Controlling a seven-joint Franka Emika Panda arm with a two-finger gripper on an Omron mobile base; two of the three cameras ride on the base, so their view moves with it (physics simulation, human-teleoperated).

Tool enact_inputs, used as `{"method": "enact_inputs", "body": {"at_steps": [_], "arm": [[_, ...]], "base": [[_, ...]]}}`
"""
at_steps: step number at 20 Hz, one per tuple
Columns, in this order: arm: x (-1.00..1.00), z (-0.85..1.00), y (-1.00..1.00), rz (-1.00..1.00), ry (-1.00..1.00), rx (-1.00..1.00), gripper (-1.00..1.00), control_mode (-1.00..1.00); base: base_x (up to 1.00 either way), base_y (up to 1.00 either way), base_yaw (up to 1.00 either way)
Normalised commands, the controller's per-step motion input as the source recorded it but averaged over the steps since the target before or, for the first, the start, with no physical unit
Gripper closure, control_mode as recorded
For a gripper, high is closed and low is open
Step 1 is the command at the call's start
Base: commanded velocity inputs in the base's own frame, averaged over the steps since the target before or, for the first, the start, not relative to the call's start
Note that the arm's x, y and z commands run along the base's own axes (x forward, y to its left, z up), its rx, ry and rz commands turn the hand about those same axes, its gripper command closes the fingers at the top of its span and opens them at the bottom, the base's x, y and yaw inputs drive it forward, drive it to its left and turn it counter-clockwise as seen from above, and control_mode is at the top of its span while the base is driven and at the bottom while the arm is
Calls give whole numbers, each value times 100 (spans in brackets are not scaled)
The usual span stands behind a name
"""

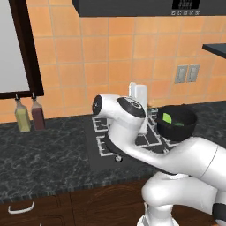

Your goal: Put the lemon wedge and broccoli in the pot. Retrieve the spatula and lightly stir the vegetables in the pot.

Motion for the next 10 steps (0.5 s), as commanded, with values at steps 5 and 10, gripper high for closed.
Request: {"method": "enact_inputs", "body": {"at_steps": [5,10], "arm": [[-1,100,-99,4,33,-14,100,-100],[0,100,-99,-5,48,5,100,-100]], "base": [[0,0,0],[0,0,0]]}}
